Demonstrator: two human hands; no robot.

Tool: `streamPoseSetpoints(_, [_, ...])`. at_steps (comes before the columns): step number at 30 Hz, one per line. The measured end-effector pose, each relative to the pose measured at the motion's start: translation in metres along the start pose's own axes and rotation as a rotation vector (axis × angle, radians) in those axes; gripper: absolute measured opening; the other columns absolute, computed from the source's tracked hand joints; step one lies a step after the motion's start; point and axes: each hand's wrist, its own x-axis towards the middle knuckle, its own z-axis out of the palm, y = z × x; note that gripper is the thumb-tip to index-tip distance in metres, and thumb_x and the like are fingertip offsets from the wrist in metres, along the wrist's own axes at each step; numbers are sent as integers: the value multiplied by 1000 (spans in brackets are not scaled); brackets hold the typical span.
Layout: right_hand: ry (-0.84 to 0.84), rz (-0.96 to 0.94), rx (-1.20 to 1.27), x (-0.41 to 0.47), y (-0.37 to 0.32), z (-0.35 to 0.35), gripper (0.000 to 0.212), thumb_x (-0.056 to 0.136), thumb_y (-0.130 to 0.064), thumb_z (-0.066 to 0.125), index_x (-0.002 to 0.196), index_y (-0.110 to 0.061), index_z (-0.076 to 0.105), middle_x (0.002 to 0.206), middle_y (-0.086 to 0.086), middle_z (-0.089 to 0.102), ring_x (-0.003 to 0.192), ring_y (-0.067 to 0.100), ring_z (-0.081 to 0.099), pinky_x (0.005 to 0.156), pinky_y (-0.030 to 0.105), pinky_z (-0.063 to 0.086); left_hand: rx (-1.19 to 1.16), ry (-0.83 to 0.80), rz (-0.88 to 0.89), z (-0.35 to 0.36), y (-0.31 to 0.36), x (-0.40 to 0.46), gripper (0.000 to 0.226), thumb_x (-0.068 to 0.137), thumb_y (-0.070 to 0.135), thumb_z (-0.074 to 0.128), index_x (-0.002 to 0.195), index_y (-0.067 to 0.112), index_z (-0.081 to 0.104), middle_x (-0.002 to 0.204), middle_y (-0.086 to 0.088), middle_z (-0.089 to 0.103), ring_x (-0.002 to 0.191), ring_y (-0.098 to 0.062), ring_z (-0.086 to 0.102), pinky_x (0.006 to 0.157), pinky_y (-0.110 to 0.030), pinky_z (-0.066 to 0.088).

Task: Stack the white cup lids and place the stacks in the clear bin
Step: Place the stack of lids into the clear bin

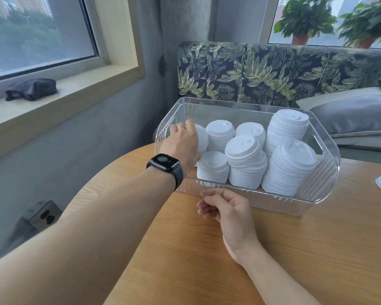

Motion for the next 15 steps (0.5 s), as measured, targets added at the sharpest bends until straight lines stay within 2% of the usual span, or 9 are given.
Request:
streamPoseSetpoints(2, [8,1,3,-1,0,0,15,93,6,59,92,3,74,76,17,74,69,23,66,64,30,51,61,0,-3,1,1,0,48,95,29,72,126,8,42,127,-13,56,132,-30,42,71,-33,40])
streamPoseSetpoints(6, [28,-8,-8,-2,0,1,17,92,6,59,89,0,75,76,17,74,68,23,66,64,30,50,146,27,36,3,1,-3,42,98,26,68,125,11,41,127,-12,56,127,-29,46,69,-32,39])
streamPoseSetpoints(10, [45,-12,-23,-4,0,1,19,91,5,60,87,-3,76,76,17,74,68,23,67,64,30,50,74,7,81,3,-4,-5,37,97,20,64,123,14,38,128,-10,50,122,-31,49,67,-37,39])
streamPoseSetpoints(15, [60,-15,-36,-5,0,2,17,91,4,61,86,-3,76,74,15,74,67,21,67,62,27,50,37,-25,96,4,-7,-7,44,98,21,65,133,18,39,132,-14,51,122,-33,49,68,-40,40])
